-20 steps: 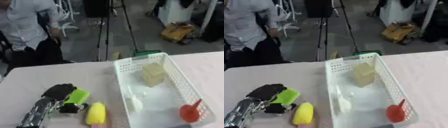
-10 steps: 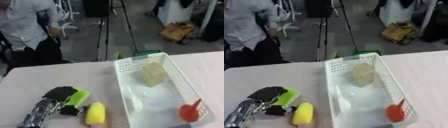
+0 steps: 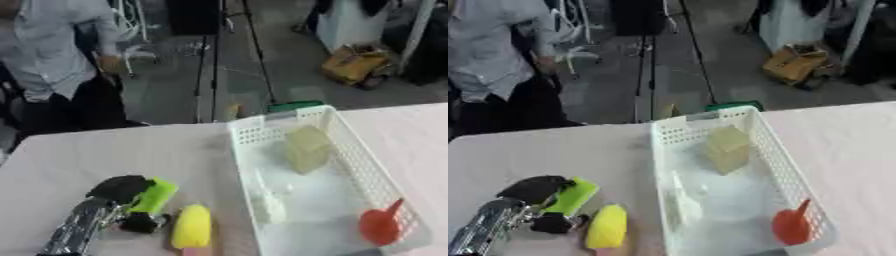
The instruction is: Pick up objects on the table and place them in the box.
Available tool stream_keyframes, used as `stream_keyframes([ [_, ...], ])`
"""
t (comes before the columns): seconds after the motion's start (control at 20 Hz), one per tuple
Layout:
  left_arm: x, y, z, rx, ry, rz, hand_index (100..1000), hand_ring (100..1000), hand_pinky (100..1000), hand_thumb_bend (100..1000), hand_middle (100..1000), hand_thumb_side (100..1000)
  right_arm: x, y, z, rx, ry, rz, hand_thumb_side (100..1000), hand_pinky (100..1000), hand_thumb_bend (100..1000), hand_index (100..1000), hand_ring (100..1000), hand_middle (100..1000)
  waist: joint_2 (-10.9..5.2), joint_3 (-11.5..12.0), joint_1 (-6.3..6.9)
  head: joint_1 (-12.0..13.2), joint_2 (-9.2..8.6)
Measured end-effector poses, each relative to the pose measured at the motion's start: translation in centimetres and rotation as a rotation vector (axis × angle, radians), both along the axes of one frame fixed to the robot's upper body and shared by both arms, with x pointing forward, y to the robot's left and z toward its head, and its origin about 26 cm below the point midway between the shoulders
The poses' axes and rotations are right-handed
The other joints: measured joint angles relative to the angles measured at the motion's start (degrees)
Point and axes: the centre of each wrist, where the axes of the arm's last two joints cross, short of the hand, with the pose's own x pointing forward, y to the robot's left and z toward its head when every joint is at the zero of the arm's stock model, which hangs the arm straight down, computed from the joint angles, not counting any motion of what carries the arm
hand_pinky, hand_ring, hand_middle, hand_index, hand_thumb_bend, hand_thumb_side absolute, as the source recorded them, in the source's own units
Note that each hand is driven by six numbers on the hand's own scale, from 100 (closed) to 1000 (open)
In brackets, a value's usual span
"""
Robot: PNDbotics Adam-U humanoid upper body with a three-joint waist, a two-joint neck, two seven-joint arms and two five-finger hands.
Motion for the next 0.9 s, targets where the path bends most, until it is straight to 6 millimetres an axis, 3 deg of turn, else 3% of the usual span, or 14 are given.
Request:
stream_keyframes([
  [0.55, 0.01, 0.0, -0.01, -0.03, -0.011, 0.011, 946, 834, 765, 315, 815, 680, 0.0, 0.0, 0.0, 0.002, 0.0, -0.001, 1000, 899, 100, 746, 862, 667, 0.0, 0.01, -0.17, 0.14, -0.27],
  [0.9, 0.02, -0.03, 0.04, -0.031, -0.009, 0.017, 922, 808, 728, 354, 799, 610, 0.0, 0.0, 0.0, 0.005, -0.001, -0.003, 1000, 899, 100, 746, 862, 667, 0.0, -0.01, -0.18, 0.14, -0.41],
])
